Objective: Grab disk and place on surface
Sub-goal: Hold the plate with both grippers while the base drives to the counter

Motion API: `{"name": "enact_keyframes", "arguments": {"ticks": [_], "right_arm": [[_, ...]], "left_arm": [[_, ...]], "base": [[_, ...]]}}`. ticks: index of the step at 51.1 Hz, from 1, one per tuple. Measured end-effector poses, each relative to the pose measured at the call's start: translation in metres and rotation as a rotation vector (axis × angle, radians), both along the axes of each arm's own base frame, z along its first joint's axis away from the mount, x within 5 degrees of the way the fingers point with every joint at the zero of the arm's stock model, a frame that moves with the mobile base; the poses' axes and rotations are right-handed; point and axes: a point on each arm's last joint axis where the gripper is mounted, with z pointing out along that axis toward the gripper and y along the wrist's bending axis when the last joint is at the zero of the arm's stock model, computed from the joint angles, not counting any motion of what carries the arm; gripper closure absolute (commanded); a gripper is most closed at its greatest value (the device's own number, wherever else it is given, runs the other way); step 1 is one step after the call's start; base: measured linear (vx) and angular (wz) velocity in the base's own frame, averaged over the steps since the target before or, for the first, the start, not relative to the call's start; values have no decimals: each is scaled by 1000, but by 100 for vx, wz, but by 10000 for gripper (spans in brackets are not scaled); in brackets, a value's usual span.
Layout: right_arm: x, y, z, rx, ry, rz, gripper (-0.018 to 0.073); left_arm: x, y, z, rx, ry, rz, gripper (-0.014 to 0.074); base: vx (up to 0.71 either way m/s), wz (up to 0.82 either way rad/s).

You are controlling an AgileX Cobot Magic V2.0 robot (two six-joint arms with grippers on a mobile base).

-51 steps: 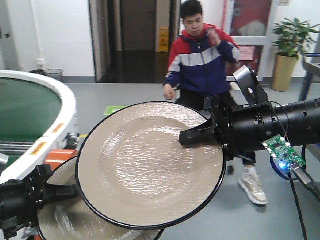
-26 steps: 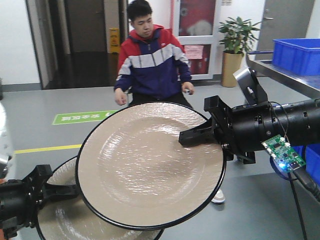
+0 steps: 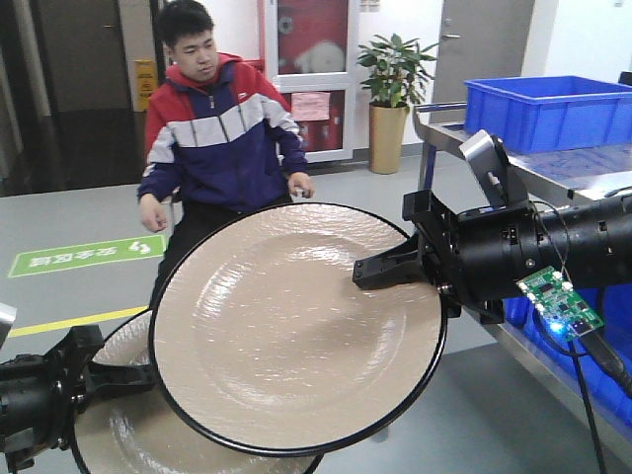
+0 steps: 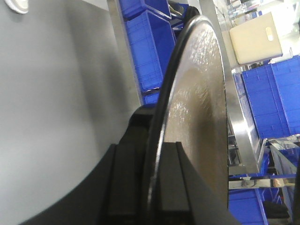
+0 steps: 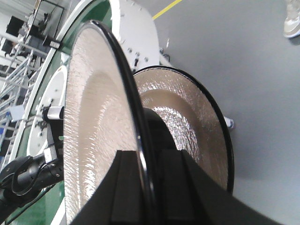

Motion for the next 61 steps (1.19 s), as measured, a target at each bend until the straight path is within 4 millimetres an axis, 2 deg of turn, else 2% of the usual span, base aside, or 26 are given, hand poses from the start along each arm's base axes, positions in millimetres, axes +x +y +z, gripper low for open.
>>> {"name": "enact_keyframes", "arguments": {"ticks": [21, 61], "right_arm": [[0, 0, 0, 0, 0, 0, 567], [0, 0, 0, -3, -1, 0, 567]], "left_arm": [[0, 0, 0, 0, 0, -1, 595], [0, 0, 0, 3, 0, 6, 595]], "base": [[36, -16], [41, 0]]}}
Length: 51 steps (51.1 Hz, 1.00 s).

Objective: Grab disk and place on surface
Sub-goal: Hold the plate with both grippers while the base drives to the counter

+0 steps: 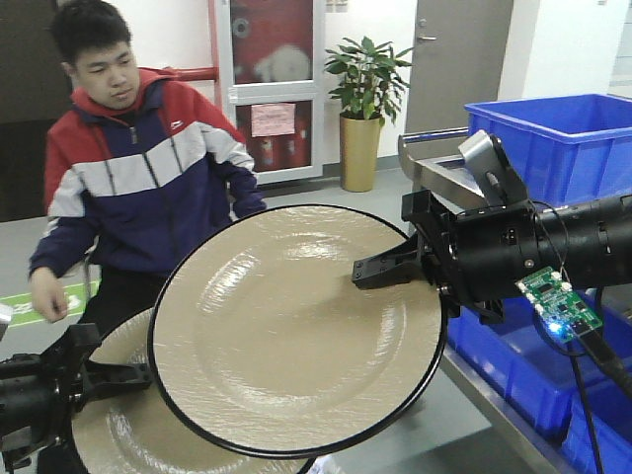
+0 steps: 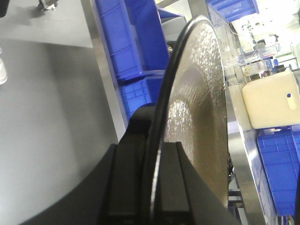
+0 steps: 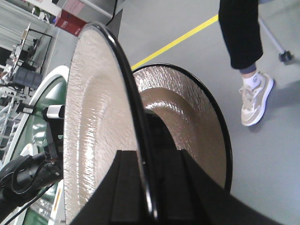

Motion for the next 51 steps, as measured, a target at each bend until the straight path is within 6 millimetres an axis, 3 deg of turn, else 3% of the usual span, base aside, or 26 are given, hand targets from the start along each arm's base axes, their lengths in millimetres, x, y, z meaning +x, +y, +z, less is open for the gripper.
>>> {"name": "enact_keyframes", "arguments": {"ticks": [20, 51], "right_arm": [[0, 0, 0, 0, 0, -1, 567], [0, 0, 0, -1, -2, -4, 567]], "left_arm": [[0, 0, 0, 1, 0, 1, 595], [0, 0, 0, 1, 0, 2, 595]], "base": [[38, -42], [33, -80]]}}
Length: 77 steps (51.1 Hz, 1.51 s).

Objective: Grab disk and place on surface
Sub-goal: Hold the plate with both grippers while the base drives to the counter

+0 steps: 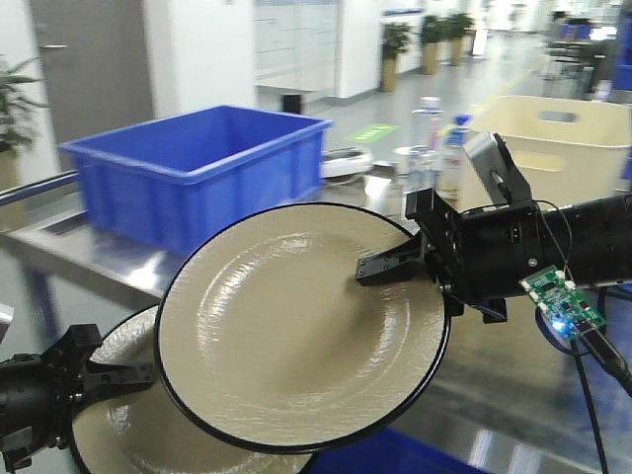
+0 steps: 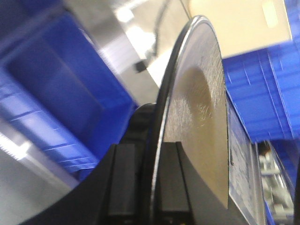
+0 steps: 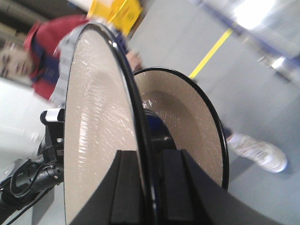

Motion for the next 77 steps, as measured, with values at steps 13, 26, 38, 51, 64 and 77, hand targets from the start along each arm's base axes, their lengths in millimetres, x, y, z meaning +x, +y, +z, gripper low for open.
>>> {"name": "enact_keyframes", "arguments": {"ticks": [13, 26, 38, 51, 64, 77], "right_arm": [[0, 0, 0, 0, 0, 0, 567], [0, 0, 0, 0, 0, 0, 567], [0, 0, 0, 0, 0, 0, 567], [0, 0, 0, 0, 0, 1, 567], [0, 0, 0, 0, 0, 0, 567], [0, 0, 0, 0, 0, 0, 567]], "left_arm": [[0, 0, 0, 0, 0, -1, 595], [0, 0, 0, -1, 0, -2, 595], [0, 0, 0, -1, 0, -2, 595], [0, 0, 0, -1, 0, -2, 595], [0, 0, 0, -1, 0, -2, 595], [0, 0, 0, -1, 0, -2, 595]], "base": [[26, -64], [24, -48], [21, -40], [18, -34], [14, -29], [6, -15]]}}
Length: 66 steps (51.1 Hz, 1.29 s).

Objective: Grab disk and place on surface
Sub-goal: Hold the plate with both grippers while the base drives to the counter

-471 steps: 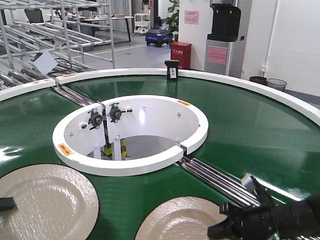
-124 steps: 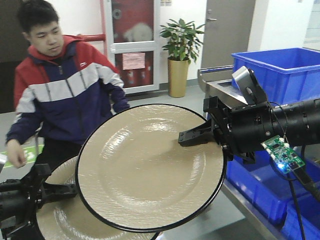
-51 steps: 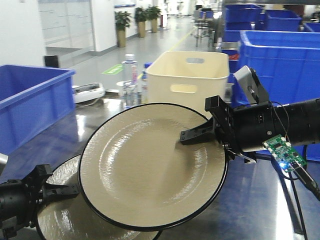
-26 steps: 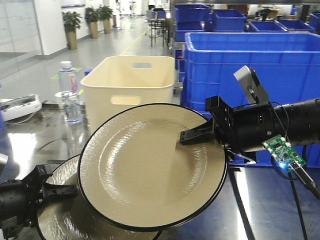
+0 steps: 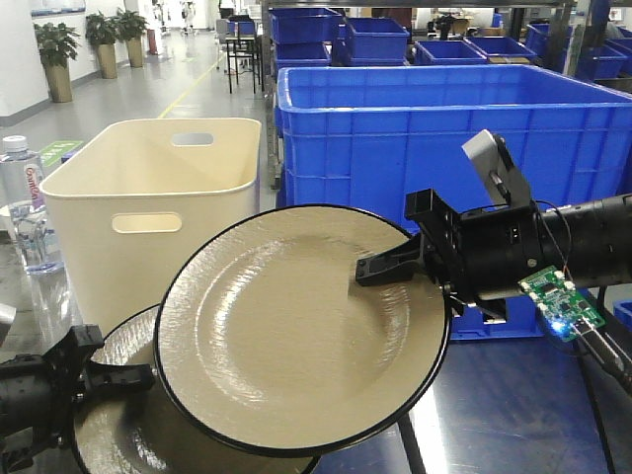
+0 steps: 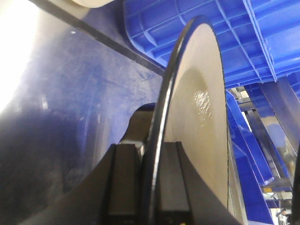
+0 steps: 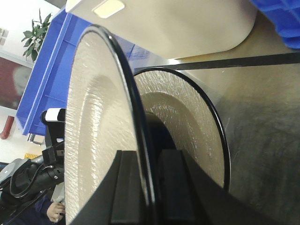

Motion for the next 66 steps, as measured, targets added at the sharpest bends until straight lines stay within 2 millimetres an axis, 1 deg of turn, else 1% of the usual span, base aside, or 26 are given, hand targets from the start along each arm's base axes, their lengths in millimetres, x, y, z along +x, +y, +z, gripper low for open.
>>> {"name": "enact_keyframes", "arguments": {"ticks": [37, 44, 49, 53, 59, 66], "right_arm": [[0, 0, 0, 0, 0, 1, 567], [0, 0, 0, 0, -1, 0, 567], [1, 0, 0, 0, -7, -11, 567], [2, -1, 0, 1, -11, -19, 567], [2, -1, 1, 1, -14, -25, 567], [3, -1, 1, 1, -19, -35, 567]], "left_arm": [[0, 0, 1, -14, 0, 7, 595], [2, 2, 0, 6, -1, 36, 595], [4, 6, -5, 59, 3, 56, 594], [7, 7, -12, 90, 22, 54, 593], [12, 6, -23, 87, 64, 37, 582], [17, 4, -38, 81, 119, 0, 536]], "base": [[1, -2], [0, 0], [0, 0], [0, 0], [0, 0], [0, 0]]}}
